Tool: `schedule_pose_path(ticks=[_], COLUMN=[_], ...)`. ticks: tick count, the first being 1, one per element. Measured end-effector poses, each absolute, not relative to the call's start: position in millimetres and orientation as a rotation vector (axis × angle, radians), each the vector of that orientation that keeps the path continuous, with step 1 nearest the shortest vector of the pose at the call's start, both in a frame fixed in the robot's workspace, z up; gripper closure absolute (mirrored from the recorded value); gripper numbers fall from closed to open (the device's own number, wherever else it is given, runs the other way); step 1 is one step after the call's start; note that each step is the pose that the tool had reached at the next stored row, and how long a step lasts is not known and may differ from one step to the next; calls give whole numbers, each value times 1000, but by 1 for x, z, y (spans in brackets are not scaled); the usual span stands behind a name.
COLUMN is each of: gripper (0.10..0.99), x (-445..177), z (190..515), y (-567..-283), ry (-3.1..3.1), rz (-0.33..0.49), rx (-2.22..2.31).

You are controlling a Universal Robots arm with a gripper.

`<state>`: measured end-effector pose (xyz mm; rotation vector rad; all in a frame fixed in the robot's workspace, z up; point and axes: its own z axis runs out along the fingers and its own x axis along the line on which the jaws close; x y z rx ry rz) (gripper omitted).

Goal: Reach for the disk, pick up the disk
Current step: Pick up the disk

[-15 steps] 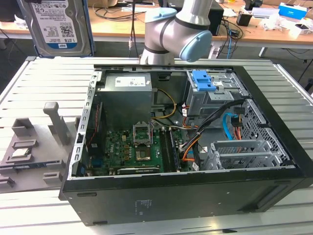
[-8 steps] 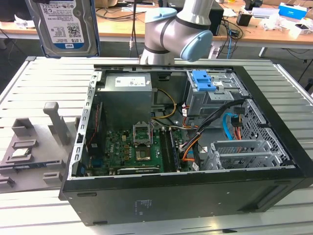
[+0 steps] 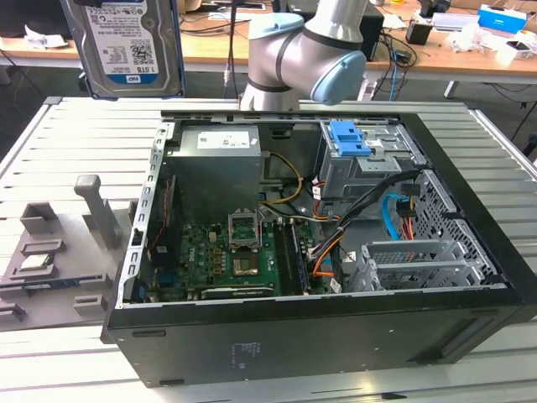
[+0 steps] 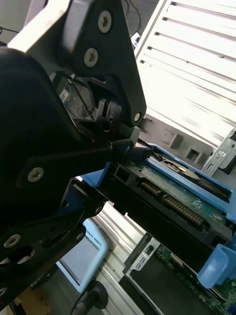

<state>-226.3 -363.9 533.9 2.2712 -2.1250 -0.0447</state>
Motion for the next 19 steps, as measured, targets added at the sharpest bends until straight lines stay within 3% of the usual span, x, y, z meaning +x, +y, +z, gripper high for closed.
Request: schedule_pose_path(ticks=[19], gripper=[718], x=[-171], z=[534], y=[-364], ry=[-2125], rz=[-45], rx=[2271])
